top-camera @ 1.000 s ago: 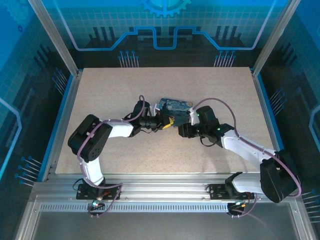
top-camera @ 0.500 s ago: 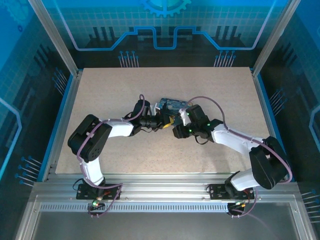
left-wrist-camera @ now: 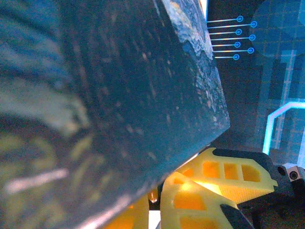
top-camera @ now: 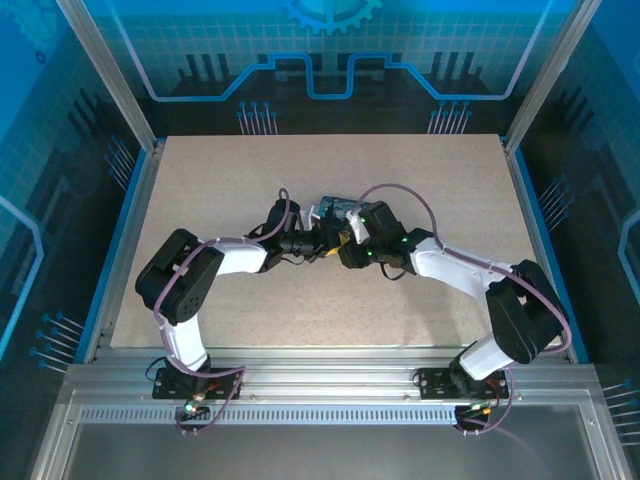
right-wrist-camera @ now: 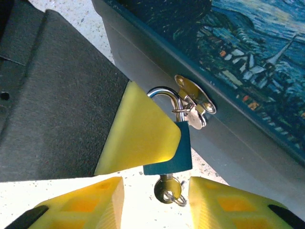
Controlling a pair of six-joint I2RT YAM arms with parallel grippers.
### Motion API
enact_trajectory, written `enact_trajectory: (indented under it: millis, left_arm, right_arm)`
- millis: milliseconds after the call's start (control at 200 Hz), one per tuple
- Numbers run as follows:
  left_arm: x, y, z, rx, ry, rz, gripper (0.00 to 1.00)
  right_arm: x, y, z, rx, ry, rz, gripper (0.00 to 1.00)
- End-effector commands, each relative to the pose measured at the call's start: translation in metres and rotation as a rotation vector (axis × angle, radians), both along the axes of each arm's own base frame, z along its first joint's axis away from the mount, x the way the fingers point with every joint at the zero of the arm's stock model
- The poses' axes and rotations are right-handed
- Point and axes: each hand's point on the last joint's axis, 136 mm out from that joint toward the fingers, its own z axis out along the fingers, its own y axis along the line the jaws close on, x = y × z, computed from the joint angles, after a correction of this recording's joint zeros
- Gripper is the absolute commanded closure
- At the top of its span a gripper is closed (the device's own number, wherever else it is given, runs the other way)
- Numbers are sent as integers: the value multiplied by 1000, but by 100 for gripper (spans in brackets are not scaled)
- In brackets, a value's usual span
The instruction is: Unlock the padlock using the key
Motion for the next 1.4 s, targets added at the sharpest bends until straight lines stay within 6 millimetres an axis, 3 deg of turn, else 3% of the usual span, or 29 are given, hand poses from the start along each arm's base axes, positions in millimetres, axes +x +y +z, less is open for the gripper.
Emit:
enact_trajectory:
  millis: [0,405,620,775,911,1116,1396]
  left_arm:
    - [4,-6,28,-57,-58,-27,100]
    - [5,-6,29,-64,-61,-27,100]
    - [4,-6,26,-61,-58,-26,100]
    - [4,-3,22,-49,-62,-15,100]
    - [2,1,9,-23,-43,2,91]
    - [1,12,-12,15,-12,51,70]
    - [2,34,-17,23,-10,137,63]
  right_arm:
    - [2,4,4,-29,-12,21,61]
    - [1,6,-3,-44,5,35,64]
    - [0,9,-5,-44,16,53,100]
    - [-2,9,-11,-48,24,64,100]
    - [-5,9,-23,-62,46,84,100]
    - [-11,10,-43,-76,82,120,100]
    - [-13,7,-53,-116,90,150,100]
